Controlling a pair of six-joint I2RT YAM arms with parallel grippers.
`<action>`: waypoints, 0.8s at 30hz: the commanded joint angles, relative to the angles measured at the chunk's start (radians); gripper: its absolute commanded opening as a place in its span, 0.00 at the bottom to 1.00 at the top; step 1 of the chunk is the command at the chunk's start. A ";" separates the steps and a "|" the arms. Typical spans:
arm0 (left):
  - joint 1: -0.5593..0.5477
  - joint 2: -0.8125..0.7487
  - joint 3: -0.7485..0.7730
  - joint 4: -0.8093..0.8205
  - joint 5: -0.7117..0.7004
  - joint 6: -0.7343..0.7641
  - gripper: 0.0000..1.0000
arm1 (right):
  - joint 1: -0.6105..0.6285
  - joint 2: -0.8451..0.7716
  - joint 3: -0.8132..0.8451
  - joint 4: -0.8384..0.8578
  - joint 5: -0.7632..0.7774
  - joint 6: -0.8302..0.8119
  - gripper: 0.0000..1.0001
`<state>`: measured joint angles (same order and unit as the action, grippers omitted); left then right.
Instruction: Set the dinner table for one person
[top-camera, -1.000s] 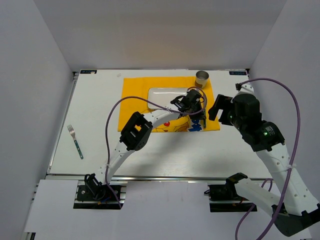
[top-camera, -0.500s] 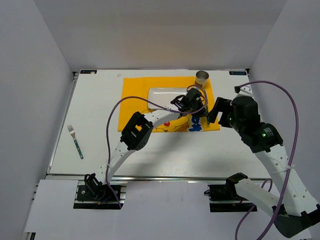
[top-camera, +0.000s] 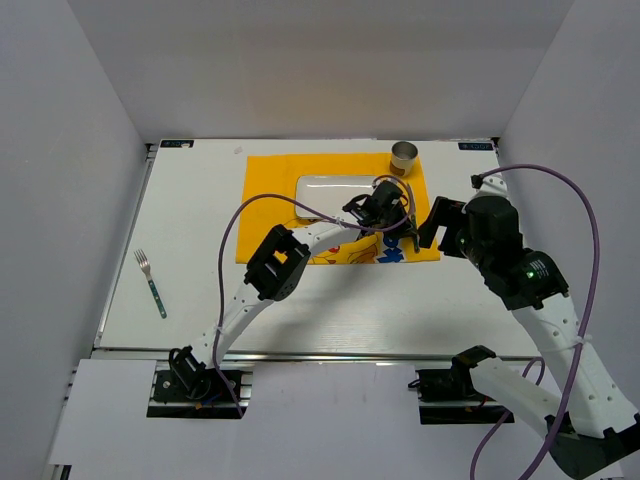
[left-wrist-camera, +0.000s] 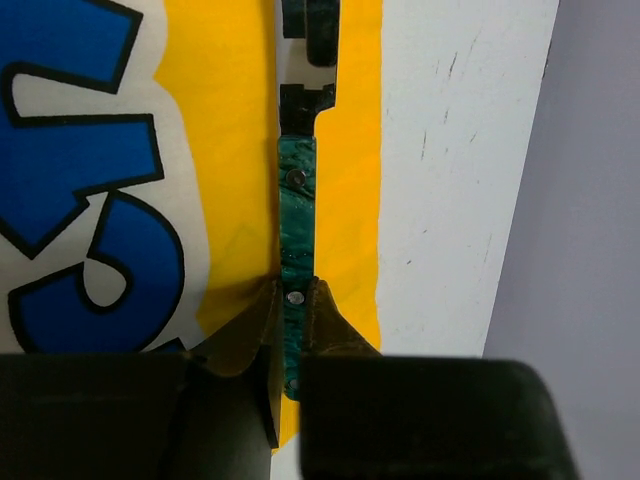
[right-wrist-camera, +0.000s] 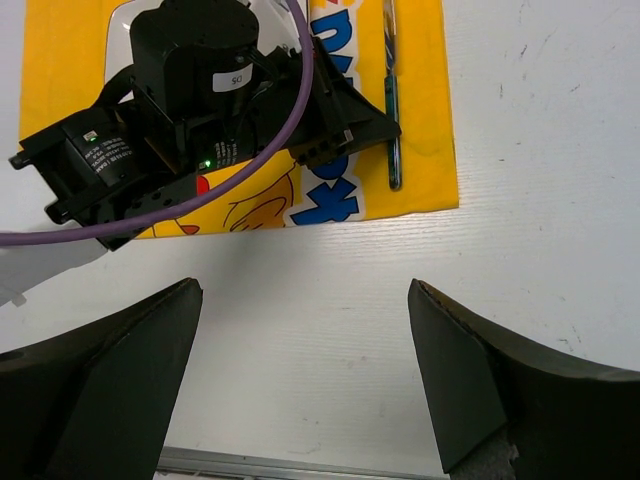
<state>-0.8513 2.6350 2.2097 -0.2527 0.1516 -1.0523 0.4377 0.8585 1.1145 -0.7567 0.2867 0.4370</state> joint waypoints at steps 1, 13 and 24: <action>-0.002 -0.007 0.036 0.007 0.009 0.002 0.21 | -0.007 -0.016 0.005 0.033 0.019 -0.006 0.89; -0.002 -0.092 0.015 -0.010 0.003 0.028 0.71 | -0.007 -0.013 0.025 0.037 0.006 -0.015 0.89; 0.043 -0.387 -0.045 -0.404 -0.269 0.138 0.98 | -0.005 -0.039 0.073 0.069 -0.021 -0.044 0.89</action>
<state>-0.8478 2.4649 2.1849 -0.4526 0.0612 -0.9539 0.4377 0.8391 1.1362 -0.7494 0.2802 0.4248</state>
